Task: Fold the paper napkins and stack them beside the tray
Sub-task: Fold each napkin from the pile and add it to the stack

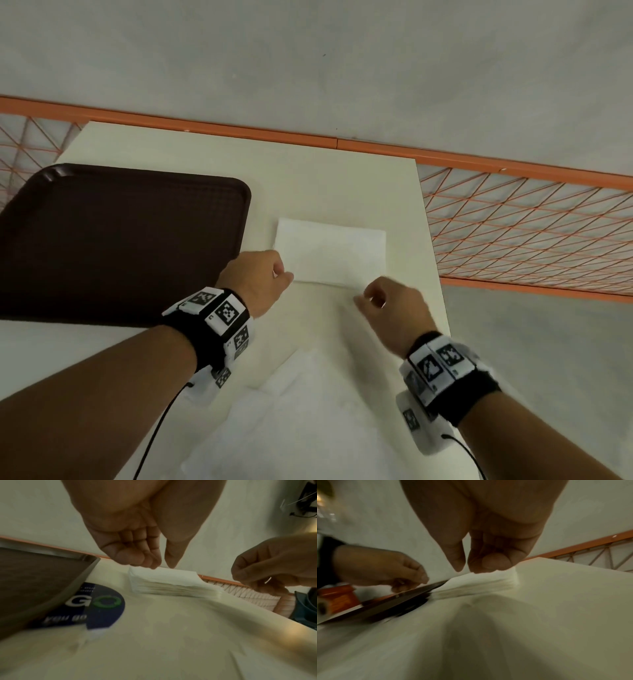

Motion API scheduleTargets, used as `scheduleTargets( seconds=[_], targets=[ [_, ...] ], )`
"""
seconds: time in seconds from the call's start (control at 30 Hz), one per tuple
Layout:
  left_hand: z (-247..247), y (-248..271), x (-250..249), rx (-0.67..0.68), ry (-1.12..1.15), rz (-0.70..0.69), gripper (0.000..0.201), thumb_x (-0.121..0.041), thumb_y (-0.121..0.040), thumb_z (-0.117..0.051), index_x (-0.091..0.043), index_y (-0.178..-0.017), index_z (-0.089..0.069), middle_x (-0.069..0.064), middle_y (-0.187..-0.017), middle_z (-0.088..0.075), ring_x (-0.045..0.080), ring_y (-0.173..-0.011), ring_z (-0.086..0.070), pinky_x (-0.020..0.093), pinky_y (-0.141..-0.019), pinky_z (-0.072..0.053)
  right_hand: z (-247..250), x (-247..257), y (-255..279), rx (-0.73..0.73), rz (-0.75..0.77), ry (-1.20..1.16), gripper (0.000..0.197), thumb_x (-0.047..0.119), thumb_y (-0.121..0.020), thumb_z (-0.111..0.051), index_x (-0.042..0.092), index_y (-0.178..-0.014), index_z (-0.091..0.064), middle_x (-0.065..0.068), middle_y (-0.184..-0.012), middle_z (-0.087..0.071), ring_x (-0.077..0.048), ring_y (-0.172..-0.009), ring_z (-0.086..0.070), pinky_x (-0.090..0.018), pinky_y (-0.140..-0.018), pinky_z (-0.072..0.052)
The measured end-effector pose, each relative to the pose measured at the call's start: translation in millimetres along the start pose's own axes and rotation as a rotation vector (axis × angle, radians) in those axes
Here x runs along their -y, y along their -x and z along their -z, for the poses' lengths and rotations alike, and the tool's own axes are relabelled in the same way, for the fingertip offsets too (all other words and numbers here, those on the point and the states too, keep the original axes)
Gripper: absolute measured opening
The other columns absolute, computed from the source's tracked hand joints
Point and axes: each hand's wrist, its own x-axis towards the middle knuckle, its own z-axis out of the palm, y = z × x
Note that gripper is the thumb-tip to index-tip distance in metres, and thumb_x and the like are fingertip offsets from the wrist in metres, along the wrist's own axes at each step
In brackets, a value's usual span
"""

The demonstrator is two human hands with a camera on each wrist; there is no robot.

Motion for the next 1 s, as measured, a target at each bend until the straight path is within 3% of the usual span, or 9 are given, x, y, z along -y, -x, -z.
scheduleTargets(
  seconds=[0.1, 0.2, 0.37, 0.5, 0.67, 0.87, 1.0],
  targets=[
    [-3.6, 36.4, 5.2, 0.094, -0.02, -0.012, 0.022, -0.047, -0.087, -0.06, -0.025, -0.09, -0.062, -0.005, -0.086, -0.064, 0.015, -0.082, -0.062, 0.035, -0.078, -0.054, -24.1, -0.2, 46.9, 0.228, 0.146, 0.11, 0.017, 0.042, -0.087, -0.062, 0.027, -0.093, -0.065, 0.009, -0.086, -0.065, -0.016, -0.083, -0.061, -0.028, -0.076, -0.05],
    [-8.8, 70.9, 16.1, 0.169, -0.048, -0.008, 0.018, -0.046, -0.085, -0.063, -0.028, -0.083, -0.06, -0.007, -0.085, -0.064, 0.015, -0.084, -0.062, 0.034, -0.08, -0.054, -42.1, 1.8, 88.2, 0.371, 0.198, 0.159, 0.025, 0.045, -0.088, -0.06, 0.03, -0.107, -0.062, 0.014, -0.095, -0.06, -0.01, -0.09, -0.057, -0.026, -0.083, -0.049],
    [-19.0, 123.2, 34.2, 0.291, -0.066, 0.03, 0.021, -0.046, -0.08, -0.067, -0.028, -0.086, -0.06, -0.007, -0.09, -0.062, 0.016, -0.087, -0.061, 0.033, -0.084, -0.053, -60.1, 4.8, 117.8, 0.389, 0.185, 0.261, 0.066, 0.054, -0.08, -0.066, 0.027, -0.137, -0.043, 0.008, -0.13, -0.048, -0.017, -0.119, -0.049, -0.032, -0.098, -0.043],
    [-32.8, 157.5, 37.8, 0.392, -0.087, 0.033, 0.041, -0.053, -0.077, -0.069, -0.027, -0.107, -0.059, -0.008, -0.105, -0.062, 0.013, -0.095, -0.061, 0.029, -0.087, -0.05, -67.6, 9.9, 120.6, 0.377, 0.173, 0.4, 0.064, 0.05, -0.081, -0.067, 0.024, -0.133, -0.042, 0.003, -0.127, -0.052, -0.022, -0.115, -0.05, -0.038, -0.098, -0.042],
    [-45.4, 172.5, 33.6, 0.371, -0.109, 0.037, 0.057, -0.052, -0.08, -0.067, -0.022, -0.125, -0.048, -0.005, -0.124, -0.052, 0.016, -0.112, -0.054, 0.031, -0.095, -0.046, -69.9, 11.8, 119.4, 0.396, 0.071, 0.328, 0.07, 0.047, -0.076, -0.073, 0.024, -0.133, -0.039, 0.004, -0.124, -0.055, -0.02, -0.113, -0.054, -0.038, -0.098, -0.044],
    [-53.5, 167.8, 26.6, 0.347, -0.006, 0.153, 0.05, -0.041, -0.077, -0.074, -0.02, -0.116, -0.05, -0.001, -0.116, -0.059, 0.02, -0.105, -0.059, 0.033, -0.091, -0.049, -72.1, 10.9, 120.6, 0.361, 0.062, 0.324, 0.078, 0.048, -0.075, -0.075, 0.024, -0.138, -0.036, 0.003, -0.129, -0.05, -0.021, -0.117, -0.052, -0.037, -0.098, -0.044],
    [-51.9, 162.2, 25.0, 0.317, 0.086, 0.113, 0.027, -0.039, -0.076, -0.075, -0.025, -0.077, -0.051, -0.005, -0.083, -0.06, 0.016, -0.08, -0.059, 0.027, -0.075, -0.05, -73.0, 6.7, 123.5, 0.32, 0.097, 0.3, 0.078, 0.048, -0.075, -0.074, 0.026, -0.139, -0.037, 0.004, -0.131, -0.047, -0.02, -0.119, -0.049, -0.038, -0.098, -0.044]
  ],
)
